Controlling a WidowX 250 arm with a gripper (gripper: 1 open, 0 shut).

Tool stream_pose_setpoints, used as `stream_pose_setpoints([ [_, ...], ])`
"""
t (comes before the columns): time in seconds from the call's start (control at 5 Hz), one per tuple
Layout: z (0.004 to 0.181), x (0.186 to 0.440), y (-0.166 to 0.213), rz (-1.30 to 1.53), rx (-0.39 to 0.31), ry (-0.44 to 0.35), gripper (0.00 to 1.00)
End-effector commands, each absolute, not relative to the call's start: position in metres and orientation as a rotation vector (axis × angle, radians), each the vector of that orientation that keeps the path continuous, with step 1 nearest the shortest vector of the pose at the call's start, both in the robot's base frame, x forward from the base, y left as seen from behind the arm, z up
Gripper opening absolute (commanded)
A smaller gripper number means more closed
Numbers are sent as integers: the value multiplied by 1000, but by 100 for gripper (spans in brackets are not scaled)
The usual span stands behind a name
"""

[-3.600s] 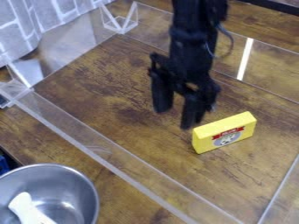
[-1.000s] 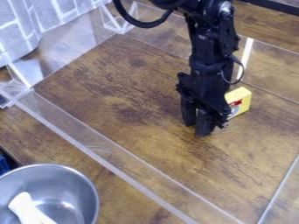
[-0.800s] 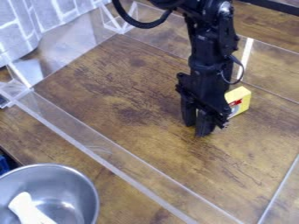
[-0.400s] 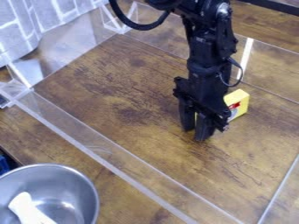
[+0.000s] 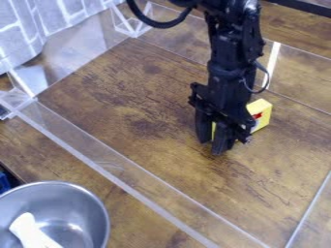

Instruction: Move the yellow butter to the left side of the table

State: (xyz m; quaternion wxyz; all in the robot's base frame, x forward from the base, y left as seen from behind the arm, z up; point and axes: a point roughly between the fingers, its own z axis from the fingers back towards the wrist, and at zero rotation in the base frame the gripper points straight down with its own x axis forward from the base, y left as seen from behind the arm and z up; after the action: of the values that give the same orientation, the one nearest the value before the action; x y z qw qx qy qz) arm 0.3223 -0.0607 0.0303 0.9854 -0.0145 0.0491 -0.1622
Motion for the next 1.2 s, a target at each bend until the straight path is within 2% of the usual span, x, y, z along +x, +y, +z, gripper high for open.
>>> stream_pose_setpoints([
  [0.0,59,340,-73,-341,-8,28,0],
  [0.2,71,362,-93,-359,3,5,0],
  [0.4,67,386,-117,-402,0,-5,0],
  [0.6,54,402,-120,-391,12,13,0],
  [0.8,61,410,-110,-382,39,16,0],
  [1.0,58,416,-103,-376,50,24,0],
])
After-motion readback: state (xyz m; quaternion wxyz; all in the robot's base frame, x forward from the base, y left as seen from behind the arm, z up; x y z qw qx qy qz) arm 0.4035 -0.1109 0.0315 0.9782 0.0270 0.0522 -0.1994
